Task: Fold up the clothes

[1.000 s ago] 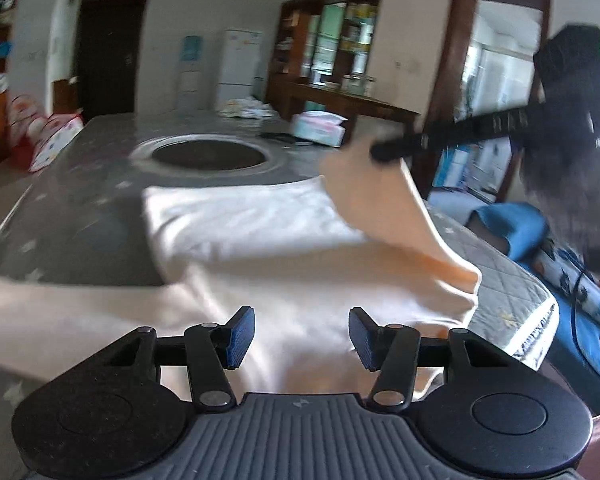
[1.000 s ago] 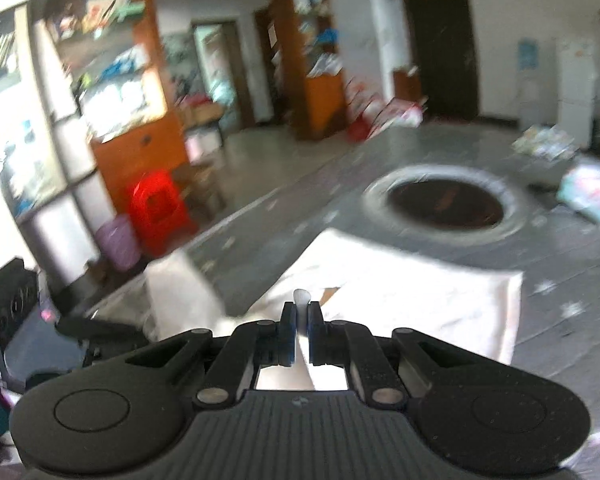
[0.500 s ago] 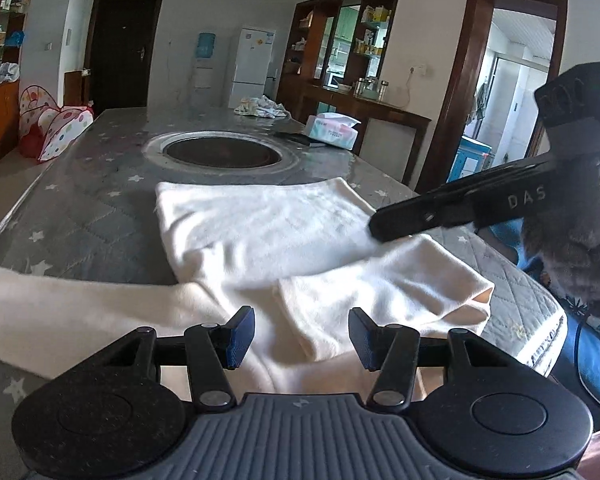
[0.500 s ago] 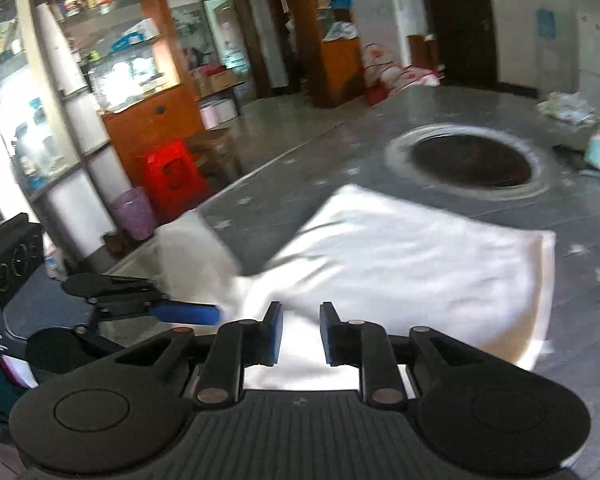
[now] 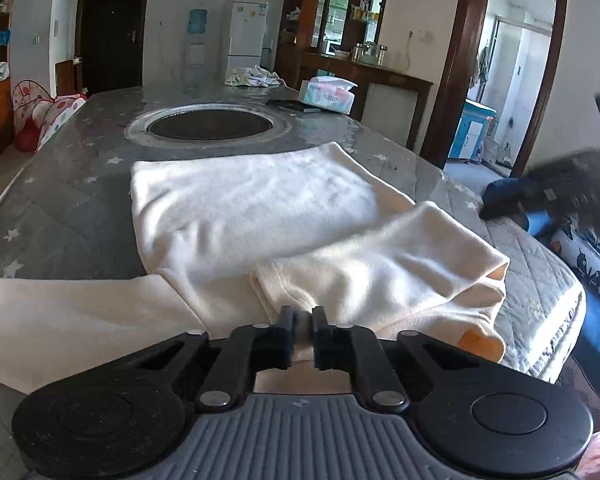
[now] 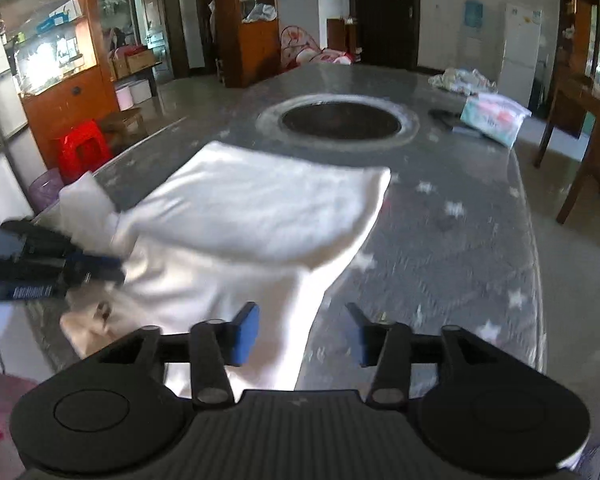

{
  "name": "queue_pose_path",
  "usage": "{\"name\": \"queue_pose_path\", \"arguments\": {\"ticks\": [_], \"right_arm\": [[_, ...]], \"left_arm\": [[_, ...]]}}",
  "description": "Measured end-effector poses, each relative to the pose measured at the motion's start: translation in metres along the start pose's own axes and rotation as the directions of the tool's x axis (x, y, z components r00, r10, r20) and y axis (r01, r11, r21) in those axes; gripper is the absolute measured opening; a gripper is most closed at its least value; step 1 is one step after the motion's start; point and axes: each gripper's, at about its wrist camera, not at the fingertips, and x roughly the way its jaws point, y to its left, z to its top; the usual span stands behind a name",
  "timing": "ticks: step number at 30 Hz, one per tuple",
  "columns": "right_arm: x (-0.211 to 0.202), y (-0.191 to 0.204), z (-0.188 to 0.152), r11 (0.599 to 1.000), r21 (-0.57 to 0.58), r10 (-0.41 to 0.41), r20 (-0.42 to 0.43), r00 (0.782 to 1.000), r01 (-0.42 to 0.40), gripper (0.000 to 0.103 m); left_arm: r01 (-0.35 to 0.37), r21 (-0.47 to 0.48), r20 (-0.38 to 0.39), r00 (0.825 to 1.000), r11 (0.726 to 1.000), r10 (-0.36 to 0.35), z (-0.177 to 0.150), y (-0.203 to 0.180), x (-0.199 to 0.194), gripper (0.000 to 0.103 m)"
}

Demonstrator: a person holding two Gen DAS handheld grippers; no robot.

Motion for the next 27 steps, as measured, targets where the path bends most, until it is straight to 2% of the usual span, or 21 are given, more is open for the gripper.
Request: {"name": "queue_pose_path", "arguments": {"ticks": [4,8,12,17,22,27], "right_arm": [[-0.008,0.010,-0.019,0.999,-0.034,0.019,0.001,1.000,-0.019,0.063],[-0.003,0.019,-0.034,0.999,-0.055,0.001,0.005,1.000,-0.001,0.064],[0.006,0.023,-0.041,0.999,-0.042,-0.020,0.032,0.999,0.022,0.064],[0.015,0.032,-0.045,0.998,-0.057,-0.026,0.052,0.998,0.028,0.068],[0.008,0.029,-0.048,0.999,-0.050,-0.009,0.063,0.998,0.012,0.068],[-0.001,0.020,-0.033,0.999,-0.035,-0.001,0.101,0.995,0.005,0.059]], "left_arm": [[-0.019,0.029,0.054,0.998,0.999,0.018,0.018,-0.005,-0.011,0.005],[-0.030,0.054,0.116,0.993,0.998,0.024,0.041,-0.010,-0.022,0.005],[-0.003,0.094,0.178,0.984,0.996,-0.014,0.067,-0.023,-0.034,0.005],[0.002,0.165,0.215,0.976,0.986,-0.038,0.087,-0.041,-0.041,0.005],[-0.009,0.163,0.191,0.981,0.987,-0.023,0.081,-0.036,-0.044,0.005],[-0.049,0.159,0.078,0.996,0.986,0.037,0.049,-0.021,-0.030,0.009]]}}
